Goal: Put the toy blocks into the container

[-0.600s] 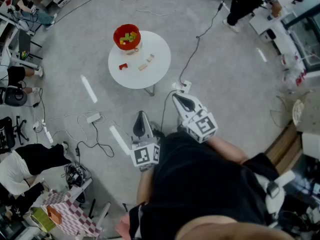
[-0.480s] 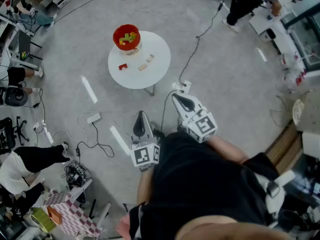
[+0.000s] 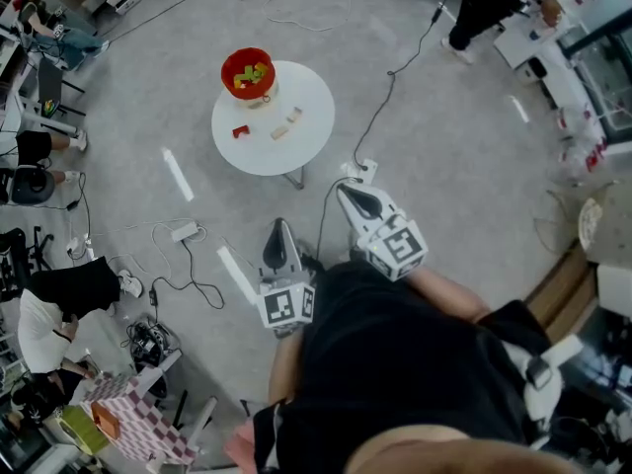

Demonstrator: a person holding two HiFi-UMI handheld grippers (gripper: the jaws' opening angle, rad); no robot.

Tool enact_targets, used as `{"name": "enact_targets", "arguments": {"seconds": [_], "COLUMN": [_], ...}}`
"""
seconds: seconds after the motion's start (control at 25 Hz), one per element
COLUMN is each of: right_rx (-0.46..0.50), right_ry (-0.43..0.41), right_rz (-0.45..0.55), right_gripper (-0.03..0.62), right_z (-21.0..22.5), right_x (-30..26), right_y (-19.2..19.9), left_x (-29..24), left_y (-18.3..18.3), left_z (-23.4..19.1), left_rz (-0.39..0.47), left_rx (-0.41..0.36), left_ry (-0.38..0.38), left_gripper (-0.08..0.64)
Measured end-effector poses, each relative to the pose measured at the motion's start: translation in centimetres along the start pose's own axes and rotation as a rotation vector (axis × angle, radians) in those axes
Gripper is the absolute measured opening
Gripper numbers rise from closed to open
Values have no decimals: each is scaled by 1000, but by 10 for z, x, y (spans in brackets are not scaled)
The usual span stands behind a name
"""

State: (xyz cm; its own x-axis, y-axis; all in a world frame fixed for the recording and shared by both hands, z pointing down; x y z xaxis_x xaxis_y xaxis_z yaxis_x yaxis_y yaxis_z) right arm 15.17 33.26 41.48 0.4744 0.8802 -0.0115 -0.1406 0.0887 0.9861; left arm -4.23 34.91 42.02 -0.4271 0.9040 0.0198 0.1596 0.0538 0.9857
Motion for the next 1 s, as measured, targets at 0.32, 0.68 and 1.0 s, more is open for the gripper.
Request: {"name": "enact_targets", "arguments": {"seconds": [0.32, 0.68, 1.0], "right_rx": [24, 28, 32], "right_ry": [-53, -104, -107], "right_rz": [-23, -79, -125], "right_gripper": [-3, -3, -3], "right_z": [23, 61, 75], "right_x": [8, -4, -50], "right_y": [1, 18, 37], "left_x": [-14, -29, -76], "left_y": [8, 23, 39], "left_z": [26, 49, 17], "left_rz": [-15, -54, -73], "left_rx": [11, -6, 28], "left_ry": [-22, -62, -43], "left_gripper": [-2, -2, -2]}}
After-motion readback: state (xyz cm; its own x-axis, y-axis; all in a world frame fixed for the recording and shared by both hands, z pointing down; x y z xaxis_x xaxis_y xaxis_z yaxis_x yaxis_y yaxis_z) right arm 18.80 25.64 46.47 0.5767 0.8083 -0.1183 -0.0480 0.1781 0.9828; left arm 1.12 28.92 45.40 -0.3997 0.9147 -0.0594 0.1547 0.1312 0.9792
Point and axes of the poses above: the fingertips, and each gripper's own axes: x backward along the fingers, z to its right, y out of its underside, the point moved 7 cm from there along x, backward along the fingers, and after that the axes turned 11 degrees about z, right-handed, at the moved point
